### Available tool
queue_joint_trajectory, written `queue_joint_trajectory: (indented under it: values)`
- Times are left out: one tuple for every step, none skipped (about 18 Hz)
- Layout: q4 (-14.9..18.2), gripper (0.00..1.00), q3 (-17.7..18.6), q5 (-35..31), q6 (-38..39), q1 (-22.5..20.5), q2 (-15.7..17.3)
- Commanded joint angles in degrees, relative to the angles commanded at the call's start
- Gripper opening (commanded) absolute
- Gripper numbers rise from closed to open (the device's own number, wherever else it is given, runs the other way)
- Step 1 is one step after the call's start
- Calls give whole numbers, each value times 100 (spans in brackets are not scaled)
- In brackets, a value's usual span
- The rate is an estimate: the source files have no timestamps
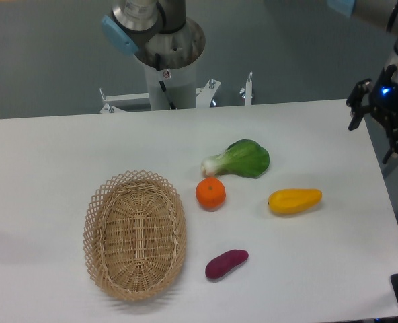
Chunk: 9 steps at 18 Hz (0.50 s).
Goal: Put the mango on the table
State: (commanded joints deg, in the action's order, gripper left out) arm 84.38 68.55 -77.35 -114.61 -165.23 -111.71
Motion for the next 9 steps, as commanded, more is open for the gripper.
queue_joint_trajectory:
  values:
    - [-9, 99, 0, 27, 9, 0, 0]
    - [-17, 100, 0, 27, 18, 9, 0]
    - [-26, 100, 9, 27, 18, 17, 9]
    - [-26, 100, 17, 27, 26, 17, 35]
    - [-26, 100, 26, 36, 26, 17, 44]
    - [-26, 100, 35, 36, 26, 9, 44]
    - [-35, 100, 53, 36, 26, 9, 44]
    - [-35, 100, 53, 36, 26, 0, 44]
    - [-35, 100, 53, 36, 26, 0, 44]
